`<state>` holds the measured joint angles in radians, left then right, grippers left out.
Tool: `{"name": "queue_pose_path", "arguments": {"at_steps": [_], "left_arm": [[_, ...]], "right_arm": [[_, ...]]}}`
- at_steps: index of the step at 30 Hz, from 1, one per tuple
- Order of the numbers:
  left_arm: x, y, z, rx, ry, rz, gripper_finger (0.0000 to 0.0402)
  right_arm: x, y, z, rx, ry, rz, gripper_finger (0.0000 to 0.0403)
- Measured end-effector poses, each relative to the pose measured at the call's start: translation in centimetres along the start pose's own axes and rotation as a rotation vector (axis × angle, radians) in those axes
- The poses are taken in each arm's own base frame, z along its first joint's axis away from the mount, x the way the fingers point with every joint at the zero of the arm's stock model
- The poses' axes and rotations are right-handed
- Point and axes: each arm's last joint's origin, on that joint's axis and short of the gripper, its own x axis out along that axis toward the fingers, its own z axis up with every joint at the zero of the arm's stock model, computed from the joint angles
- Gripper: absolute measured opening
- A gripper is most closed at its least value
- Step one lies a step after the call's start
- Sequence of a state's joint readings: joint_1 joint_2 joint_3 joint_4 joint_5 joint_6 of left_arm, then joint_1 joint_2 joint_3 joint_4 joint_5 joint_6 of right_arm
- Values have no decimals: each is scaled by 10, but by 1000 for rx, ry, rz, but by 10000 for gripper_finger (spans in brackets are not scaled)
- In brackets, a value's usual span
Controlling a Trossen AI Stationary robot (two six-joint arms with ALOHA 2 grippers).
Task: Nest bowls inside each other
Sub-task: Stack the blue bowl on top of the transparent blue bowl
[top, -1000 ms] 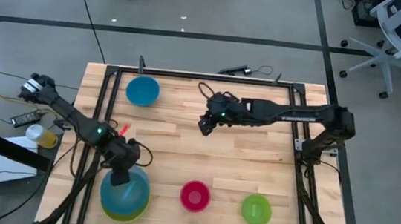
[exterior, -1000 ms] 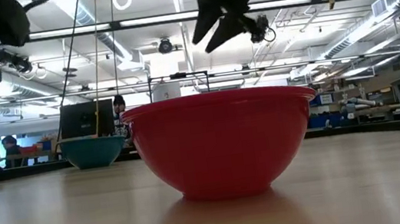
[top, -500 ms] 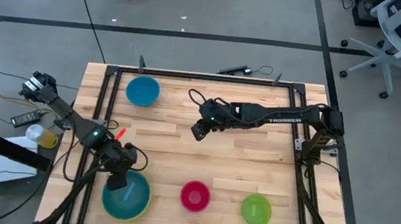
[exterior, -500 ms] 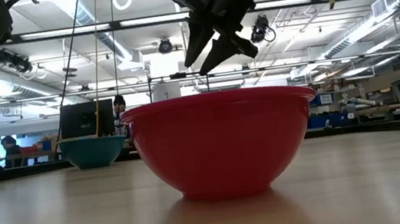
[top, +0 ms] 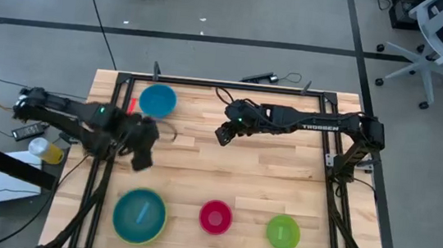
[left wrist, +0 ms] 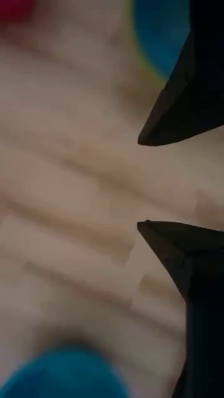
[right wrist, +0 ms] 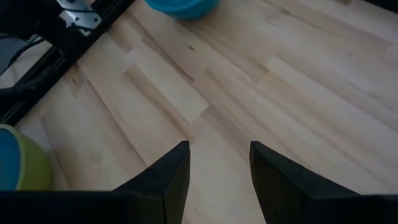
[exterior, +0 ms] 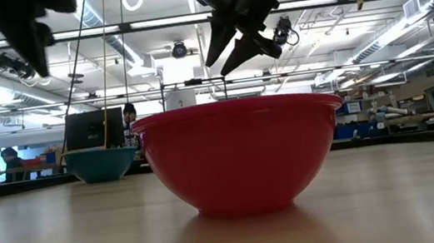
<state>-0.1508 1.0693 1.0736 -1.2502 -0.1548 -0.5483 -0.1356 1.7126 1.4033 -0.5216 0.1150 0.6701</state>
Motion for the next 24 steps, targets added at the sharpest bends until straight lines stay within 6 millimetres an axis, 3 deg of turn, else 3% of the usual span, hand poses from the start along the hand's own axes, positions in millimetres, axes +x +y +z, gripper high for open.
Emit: {"name": "queue_pose_path", "arguments": {"at_steps": [12,17,24], "left_arm": [[58,113,48,87,-77,187,192],[84,133,55,146,14,140,192],[125,152,61,80,162,158,192]], "right_arm": [[-1,3,-7,34,23,-27,172],[-2,8,-15,45,43,-55,172],[-3,13,-23,53,43,-77,172]]}}
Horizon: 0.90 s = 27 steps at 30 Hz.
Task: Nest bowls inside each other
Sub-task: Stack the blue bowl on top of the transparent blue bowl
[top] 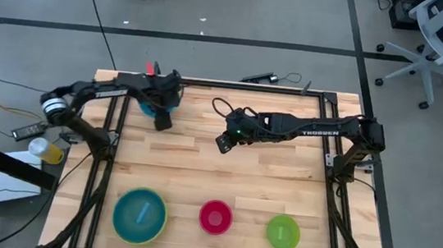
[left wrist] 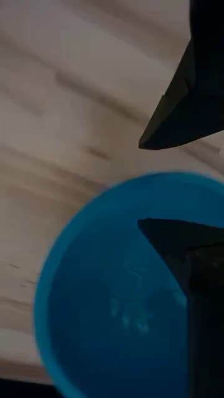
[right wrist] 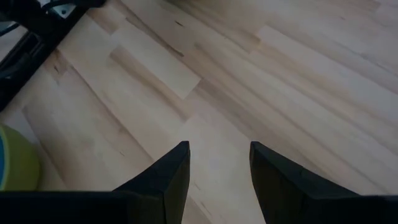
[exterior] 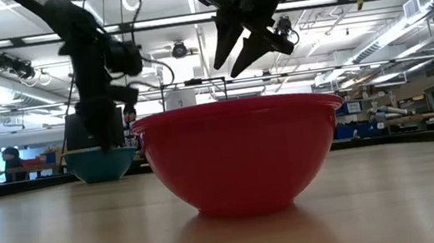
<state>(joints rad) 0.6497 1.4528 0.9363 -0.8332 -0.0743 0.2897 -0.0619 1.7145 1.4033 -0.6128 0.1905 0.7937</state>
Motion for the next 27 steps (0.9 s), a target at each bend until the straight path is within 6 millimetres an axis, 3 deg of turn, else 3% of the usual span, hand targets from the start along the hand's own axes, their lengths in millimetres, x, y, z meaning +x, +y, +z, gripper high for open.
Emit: {"name": "queue_pose_path", "arguments": {"at_steps": [4,7,13,15,21,27], "left_arm": [[19,4,2,-47,86,49,189],[26,4,4,-55,109,55,164],[23,-1,6,-50,87,66,37],[16,-4,6,-63,64,74,14],[-24,-35,7,94,-42,37,12],[-65,-92,1,449,-230,-13,11]], "right_arm": [[0,1,-1,-5,4,-1,172],[0,0,-2,-12,14,-11,172],[0,-3,-5,-47,44,-40,167],[0,-5,-7,-63,60,-55,165],[-1,-9,-10,-118,93,-109,162],[2,-17,4,-127,57,-84,162]]}}
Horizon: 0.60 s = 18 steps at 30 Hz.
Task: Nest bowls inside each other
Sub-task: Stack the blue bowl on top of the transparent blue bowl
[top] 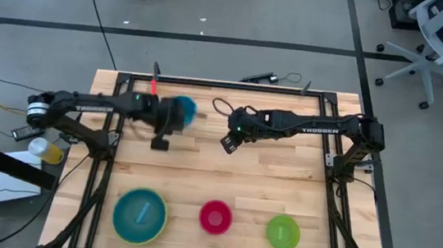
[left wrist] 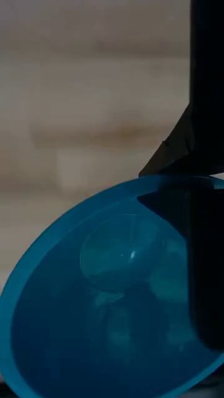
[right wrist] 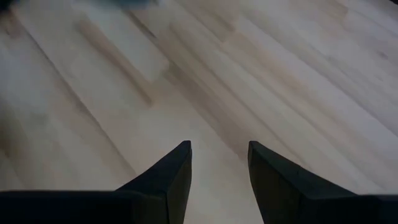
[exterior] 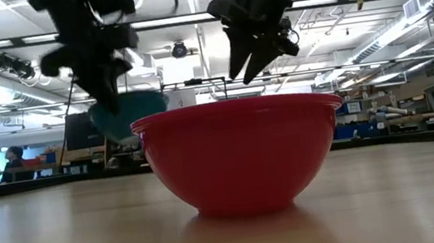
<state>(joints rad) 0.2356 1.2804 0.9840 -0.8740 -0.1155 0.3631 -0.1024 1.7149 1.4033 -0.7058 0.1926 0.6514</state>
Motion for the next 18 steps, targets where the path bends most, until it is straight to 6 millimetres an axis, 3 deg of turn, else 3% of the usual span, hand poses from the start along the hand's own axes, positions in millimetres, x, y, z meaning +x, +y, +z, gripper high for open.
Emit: {"name": "queue_pose_path", "arguments": {"at_steps": [4,9,18], "left_arm": [[-8,-42,12,273,-19,50,11],[-3,-80,24,443,-5,187,15],[27,-110,38,550,51,280,16]], "right_arm": [[3,-7,18,15,-48,121,162],[3,-12,34,9,-116,210,162],[2,-11,43,-66,-190,243,171]]}}
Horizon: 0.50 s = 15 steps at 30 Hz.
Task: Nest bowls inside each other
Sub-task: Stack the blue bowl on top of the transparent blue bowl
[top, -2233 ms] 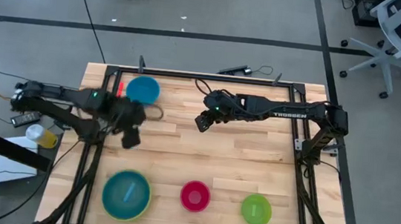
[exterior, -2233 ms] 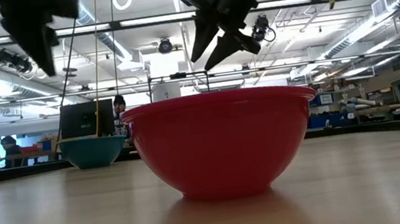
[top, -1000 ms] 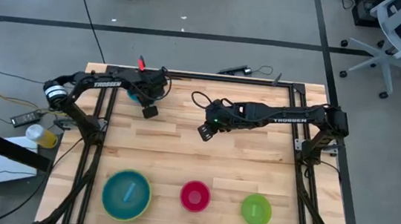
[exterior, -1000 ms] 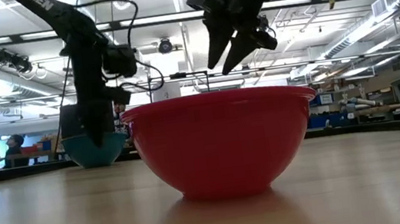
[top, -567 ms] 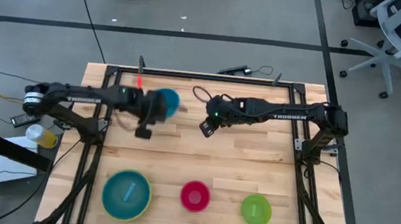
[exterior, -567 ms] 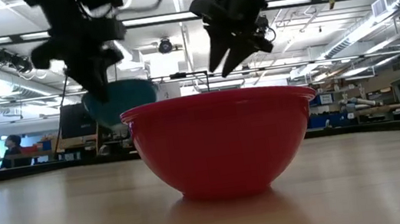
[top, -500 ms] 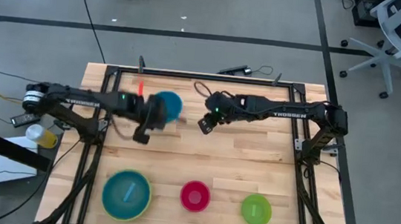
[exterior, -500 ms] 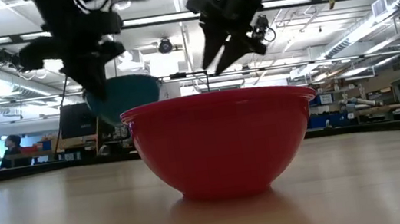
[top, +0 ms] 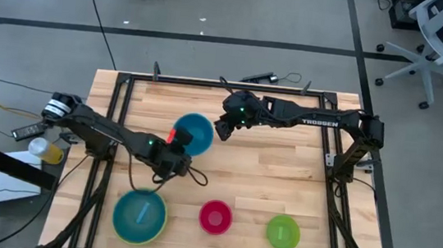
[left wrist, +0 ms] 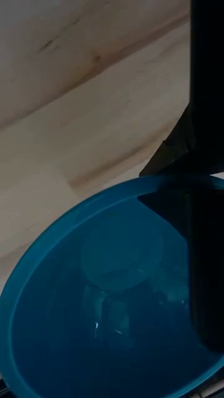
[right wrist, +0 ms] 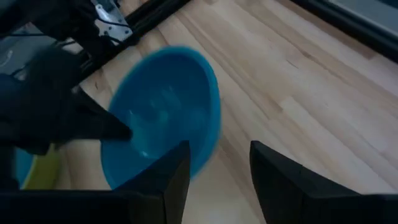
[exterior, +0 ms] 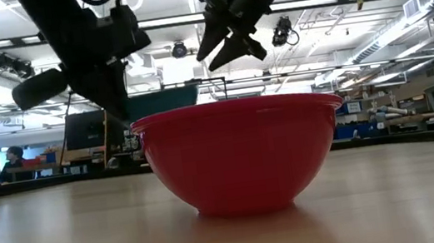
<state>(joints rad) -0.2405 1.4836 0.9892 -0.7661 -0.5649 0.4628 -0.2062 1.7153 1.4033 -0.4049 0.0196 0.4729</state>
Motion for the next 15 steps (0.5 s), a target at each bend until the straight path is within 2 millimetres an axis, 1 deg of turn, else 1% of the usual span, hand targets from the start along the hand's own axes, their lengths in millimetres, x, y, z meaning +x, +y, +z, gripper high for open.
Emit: {"name": "queue_pose_path", "arguments": {"at_steps": [3,8,12,15], "left_arm": [[3,4,11,0,-2,5,17],[4,20,25,-11,-27,45,17],[4,31,28,-48,-43,63,17],[5,33,27,-63,-38,62,17]], "right_arm": [[0,1,3,-14,-30,17,184],[0,1,4,-23,-46,-1,209],[0,-2,2,-15,-50,-86,222],[0,-8,-1,24,-17,-126,223]]}}
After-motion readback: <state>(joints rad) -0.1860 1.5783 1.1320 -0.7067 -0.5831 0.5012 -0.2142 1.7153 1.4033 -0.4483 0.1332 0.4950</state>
